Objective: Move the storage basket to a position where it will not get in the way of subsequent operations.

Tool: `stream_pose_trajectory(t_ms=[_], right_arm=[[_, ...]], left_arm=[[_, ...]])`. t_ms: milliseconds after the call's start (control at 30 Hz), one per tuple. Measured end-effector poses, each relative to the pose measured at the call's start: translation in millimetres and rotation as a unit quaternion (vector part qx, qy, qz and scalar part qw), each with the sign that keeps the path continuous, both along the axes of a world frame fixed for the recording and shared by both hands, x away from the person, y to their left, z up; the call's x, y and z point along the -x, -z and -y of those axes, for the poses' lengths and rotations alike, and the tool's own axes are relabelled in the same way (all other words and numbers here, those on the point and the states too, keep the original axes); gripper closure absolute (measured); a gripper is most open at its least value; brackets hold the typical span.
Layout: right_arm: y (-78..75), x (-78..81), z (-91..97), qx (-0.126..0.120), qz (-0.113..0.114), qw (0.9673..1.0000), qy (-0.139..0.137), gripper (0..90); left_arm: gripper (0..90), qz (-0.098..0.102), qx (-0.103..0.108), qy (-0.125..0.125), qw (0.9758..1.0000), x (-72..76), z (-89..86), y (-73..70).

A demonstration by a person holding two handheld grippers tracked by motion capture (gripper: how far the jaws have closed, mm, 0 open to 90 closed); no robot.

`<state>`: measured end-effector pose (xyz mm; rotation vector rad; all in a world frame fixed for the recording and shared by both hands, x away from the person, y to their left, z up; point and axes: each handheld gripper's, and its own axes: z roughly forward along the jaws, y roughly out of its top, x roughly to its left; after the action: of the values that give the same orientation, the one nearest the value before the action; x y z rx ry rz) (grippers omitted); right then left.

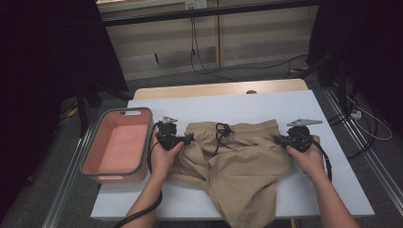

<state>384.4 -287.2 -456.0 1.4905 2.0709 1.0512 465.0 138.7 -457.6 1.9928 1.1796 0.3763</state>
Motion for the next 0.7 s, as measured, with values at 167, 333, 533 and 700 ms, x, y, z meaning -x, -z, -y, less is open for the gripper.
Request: stream_pose_trajectory(t_ms=[167, 333, 533, 700], right_arm=[[1.4, 1.3, -1.3, -0.001, 0.003, 1.0000, 0.003, 84.3], [2.7, 2.1, -2.3, 0.003, 0.005, 1.0000, 0.003, 83.5], [3.1, 2.2, -3.0, 0.001, 0.004, 1.0000, 0.004, 83.2], [4.0, 2.3, -3.2, -0.002, 0.003, 1.0000, 0.006, 83.4]], left_arm=[[20.0, 0.005, -0.014, 0.008, 0.9999, 0.5, 0.6, 5.5], [21.7, 0.015, -0.027, 0.016, 0.9994, 1.8, 3.1, 6.8], [35.4, 0.026, -0.038, 0.035, 0.9983, 3.6, 8.6, 6.6], [51.1, 0.026, -0.042, 0.043, 0.9979, 5.4, 12.4, 5.2]])
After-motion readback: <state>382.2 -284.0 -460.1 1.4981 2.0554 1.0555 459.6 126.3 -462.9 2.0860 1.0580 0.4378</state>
